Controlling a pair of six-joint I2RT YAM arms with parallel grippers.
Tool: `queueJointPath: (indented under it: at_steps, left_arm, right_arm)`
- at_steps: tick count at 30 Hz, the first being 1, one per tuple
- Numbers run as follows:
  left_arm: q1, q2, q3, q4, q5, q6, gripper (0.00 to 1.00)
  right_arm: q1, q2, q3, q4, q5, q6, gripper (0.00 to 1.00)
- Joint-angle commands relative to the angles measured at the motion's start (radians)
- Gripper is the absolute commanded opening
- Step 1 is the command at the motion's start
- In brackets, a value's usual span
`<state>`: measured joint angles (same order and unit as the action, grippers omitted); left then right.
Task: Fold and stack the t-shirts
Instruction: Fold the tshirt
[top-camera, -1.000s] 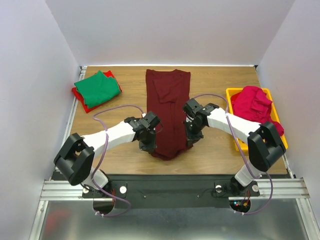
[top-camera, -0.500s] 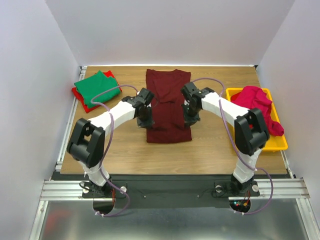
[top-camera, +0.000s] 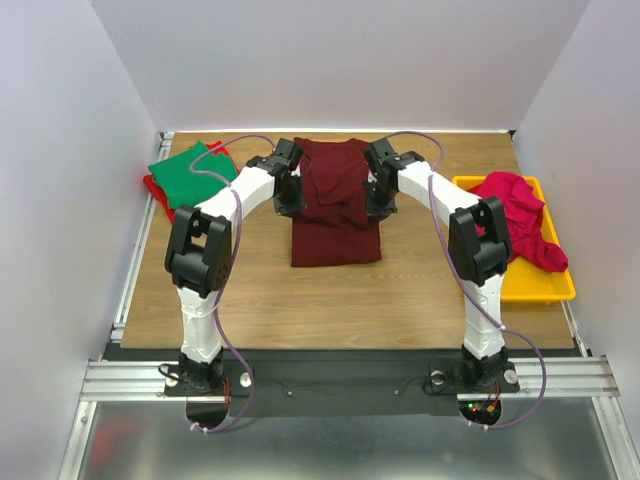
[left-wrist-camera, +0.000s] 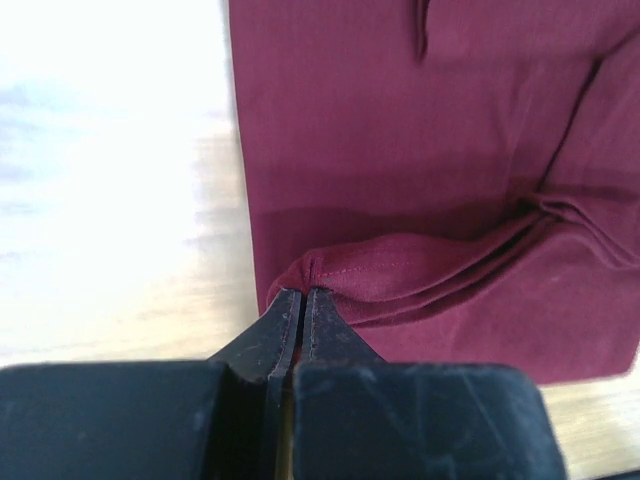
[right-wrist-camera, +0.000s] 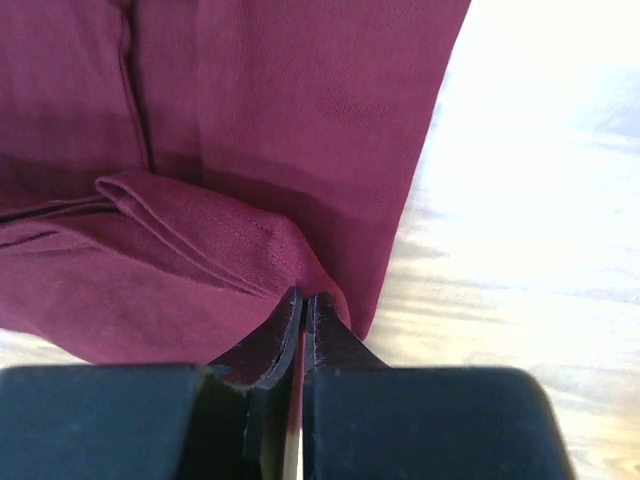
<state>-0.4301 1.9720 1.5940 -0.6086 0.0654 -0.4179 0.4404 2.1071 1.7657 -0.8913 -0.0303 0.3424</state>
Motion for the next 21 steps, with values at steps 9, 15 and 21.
queueJointPath:
  at_steps: [9, 15, 21]
  left_arm:
    - [0.039, 0.109, 0.213, -0.071, 0.005, 0.097, 0.00]
    - [0.044, 0.159, 0.260, -0.075, 0.016, 0.114, 0.00]
    - [0.048, 0.209, 0.316, -0.071, 0.028, 0.128, 0.00]
  right_arm:
    - [-0.042, 0.073, 0.159, -0.034, 0.024, -0.042, 0.00]
    - [-0.063, 0.128, 0.241, -0.055, 0.055, -0.056, 0.00]
    - [-0.075, 0.159, 0.285, -0.072, 0.063, -0.060, 0.00]
